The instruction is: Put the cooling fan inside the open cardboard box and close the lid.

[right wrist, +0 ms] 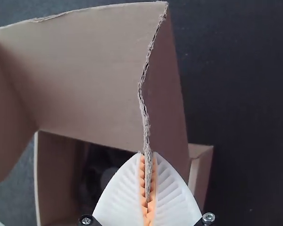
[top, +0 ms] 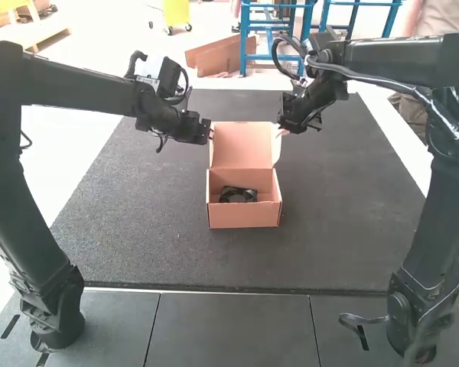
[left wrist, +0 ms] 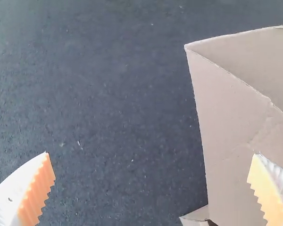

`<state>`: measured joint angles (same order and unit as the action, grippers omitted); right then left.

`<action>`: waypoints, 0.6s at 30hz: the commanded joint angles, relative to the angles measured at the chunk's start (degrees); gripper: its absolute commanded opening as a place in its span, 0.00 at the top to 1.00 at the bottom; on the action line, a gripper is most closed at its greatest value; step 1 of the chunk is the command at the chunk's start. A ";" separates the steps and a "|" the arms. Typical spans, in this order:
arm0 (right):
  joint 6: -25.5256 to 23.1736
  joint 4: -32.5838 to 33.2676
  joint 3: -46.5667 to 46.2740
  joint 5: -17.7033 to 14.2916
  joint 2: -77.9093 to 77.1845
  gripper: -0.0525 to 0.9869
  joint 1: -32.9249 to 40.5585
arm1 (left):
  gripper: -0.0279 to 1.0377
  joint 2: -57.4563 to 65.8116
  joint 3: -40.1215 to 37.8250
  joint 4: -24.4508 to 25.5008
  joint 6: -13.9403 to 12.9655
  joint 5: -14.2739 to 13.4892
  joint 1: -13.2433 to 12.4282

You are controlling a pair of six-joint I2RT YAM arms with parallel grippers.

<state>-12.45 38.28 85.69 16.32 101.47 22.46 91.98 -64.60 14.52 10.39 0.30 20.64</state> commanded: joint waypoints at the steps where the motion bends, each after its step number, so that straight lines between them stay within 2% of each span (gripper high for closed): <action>1: 0.05 1.36 -2.37 -0.32 -2.33 0.96 1.01 | 0.06 -1.37 -1.67 0.42 0.77 0.76 0.63; 12: -0.38 1.27 -8.35 -0.41 -6.72 0.96 1.89 | 0.06 -3.92 -0.44 3.49 2.26 0.76 3.00; 18: -1.26 1.09 -12.21 -0.67 -9.10 0.96 3.82 | 0.06 -5.94 1.67 3.67 2.44 0.76 3.17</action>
<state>-12.56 38.94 75.44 16.23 94.08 24.82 88.27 -64.29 18.31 12.12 0.25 23.27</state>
